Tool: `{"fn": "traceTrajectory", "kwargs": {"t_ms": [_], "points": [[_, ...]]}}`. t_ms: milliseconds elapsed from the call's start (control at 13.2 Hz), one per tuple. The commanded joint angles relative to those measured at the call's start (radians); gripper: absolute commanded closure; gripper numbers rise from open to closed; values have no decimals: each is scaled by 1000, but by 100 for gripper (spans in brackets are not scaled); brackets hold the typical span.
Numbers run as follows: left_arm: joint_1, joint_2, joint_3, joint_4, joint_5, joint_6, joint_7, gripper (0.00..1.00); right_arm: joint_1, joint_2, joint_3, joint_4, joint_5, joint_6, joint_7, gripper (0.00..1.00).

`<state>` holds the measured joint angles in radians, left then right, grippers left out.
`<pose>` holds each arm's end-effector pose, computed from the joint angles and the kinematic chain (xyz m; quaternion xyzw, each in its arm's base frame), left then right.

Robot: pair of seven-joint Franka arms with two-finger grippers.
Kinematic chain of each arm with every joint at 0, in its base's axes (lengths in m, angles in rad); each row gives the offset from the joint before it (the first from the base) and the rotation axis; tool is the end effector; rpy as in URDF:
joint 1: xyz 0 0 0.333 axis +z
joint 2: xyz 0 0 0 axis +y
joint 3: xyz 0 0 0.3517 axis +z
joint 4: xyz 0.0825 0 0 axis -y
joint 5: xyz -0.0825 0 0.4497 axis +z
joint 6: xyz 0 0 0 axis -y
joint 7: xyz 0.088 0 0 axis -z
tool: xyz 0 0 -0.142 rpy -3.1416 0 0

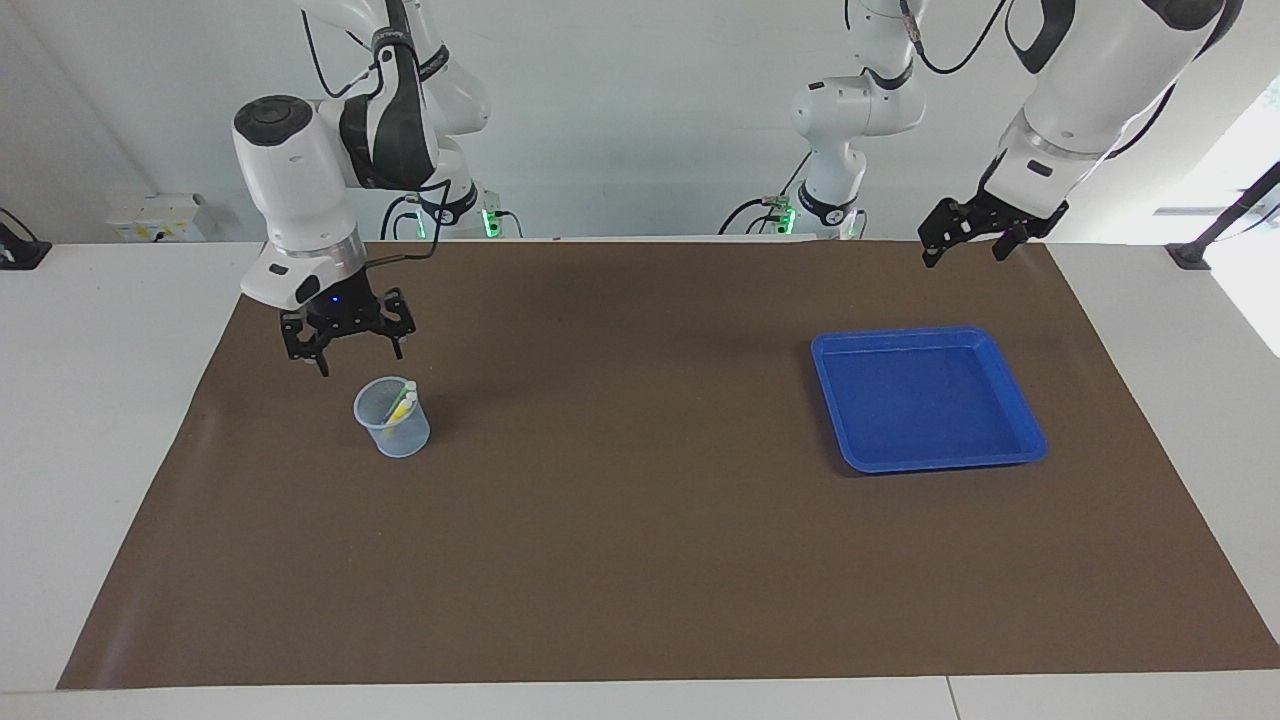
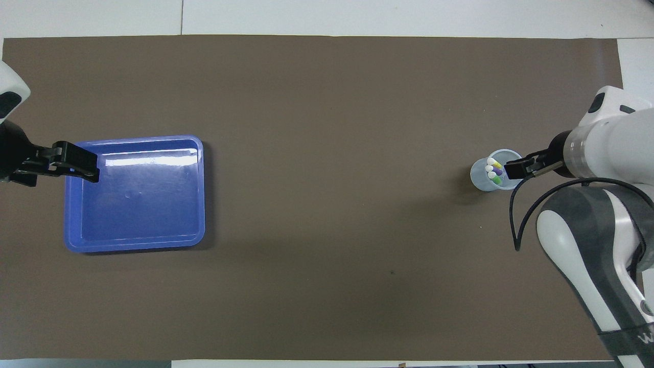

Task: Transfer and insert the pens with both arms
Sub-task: 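Release the green pen in the cup while the left gripper returns to rest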

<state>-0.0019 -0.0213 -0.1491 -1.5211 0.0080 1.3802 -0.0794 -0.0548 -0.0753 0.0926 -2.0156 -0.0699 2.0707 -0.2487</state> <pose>0.5816 -0.0882 0.6490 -0.9976 0.0351 0.0588 0.0124 0.6105 0.0182 0.4751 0.9848 0.1570 0.0608 0.0418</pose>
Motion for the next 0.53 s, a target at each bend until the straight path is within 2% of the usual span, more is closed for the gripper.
{"fn": "traceTrajectory", "kwargs": {"t_ms": [0,151,303,454], "points": [[-41,-60,26,-19,23,-41,116,0,-11,6,6,115,45,-153,118,0],[-50,-72,42,-65,18,5,113,0,-11,25,6,187,53,-242,196,0],[-65,-40,75,-56,12,37,112,0,1,42,7,236,56,-296,276,0],[-67,-28,83,-39,-8,37,109,0,6,42,15,244,58,-325,359,0]]}}
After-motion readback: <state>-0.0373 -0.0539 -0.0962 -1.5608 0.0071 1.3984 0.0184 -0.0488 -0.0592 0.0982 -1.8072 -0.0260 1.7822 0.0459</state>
